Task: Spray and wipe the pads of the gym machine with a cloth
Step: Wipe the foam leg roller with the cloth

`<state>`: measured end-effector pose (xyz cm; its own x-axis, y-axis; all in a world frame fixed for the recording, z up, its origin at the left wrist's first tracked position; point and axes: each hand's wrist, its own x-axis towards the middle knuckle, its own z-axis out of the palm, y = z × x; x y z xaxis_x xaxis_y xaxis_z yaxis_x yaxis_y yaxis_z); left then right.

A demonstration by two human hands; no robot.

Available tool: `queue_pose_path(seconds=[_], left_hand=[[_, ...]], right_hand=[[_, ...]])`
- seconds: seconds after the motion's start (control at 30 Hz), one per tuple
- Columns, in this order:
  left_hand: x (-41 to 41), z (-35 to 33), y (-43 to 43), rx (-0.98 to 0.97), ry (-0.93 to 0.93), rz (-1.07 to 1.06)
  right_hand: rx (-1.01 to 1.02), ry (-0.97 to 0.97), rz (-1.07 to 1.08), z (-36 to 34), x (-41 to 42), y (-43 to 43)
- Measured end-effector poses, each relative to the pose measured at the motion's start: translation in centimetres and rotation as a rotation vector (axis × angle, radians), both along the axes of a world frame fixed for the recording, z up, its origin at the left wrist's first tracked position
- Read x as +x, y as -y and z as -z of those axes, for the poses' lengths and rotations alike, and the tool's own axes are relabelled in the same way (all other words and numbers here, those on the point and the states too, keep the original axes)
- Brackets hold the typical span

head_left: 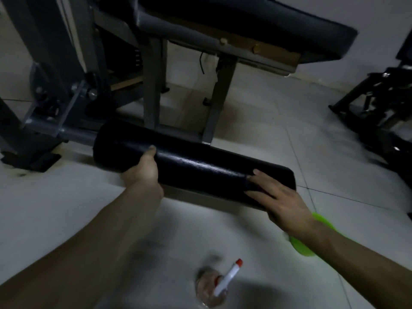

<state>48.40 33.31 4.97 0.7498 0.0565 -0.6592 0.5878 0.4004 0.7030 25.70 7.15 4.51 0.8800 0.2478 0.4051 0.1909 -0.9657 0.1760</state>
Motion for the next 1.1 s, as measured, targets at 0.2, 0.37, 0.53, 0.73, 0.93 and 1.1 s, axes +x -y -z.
queue_pose_path(seconds=[0.2, 0.37, 0.53, 0.73, 0.93, 1.1], left_hand=[[1.2, -0.1, 0.7, 0.021, -0.013, -0.058], [1.6, 1.6, -2.1, -0.083, -0.067, -0.093], [2.4, 2.7, -4.8, -0.284, -0.063, 0.035], [3.0, 3.5, -6.9, -0.568, -0.079, 0.080], [3.5, 3.4, -8.1, -0.654, -0.037, 0.134], [3.9, 3.1, -7.3, -0.530, -0.061, 0.151]], right_hand=[[0.019, -0.001, 0.171, -0.1, -5.3, 2.8], [0.080, -0.032, 0.078, 0.0, 1.1, -0.5], [0.075, -0.005, -0.091, -0.4, 9.8, -7.4], [0.128, -0.007, -0.231, -0.1, 21.4, -18.4], [0.226, -0.090, -0.266, -1.7, 28.4, -25.6], [0.106, -0.084, -0.280, -2.2, 24.5, -20.8]])
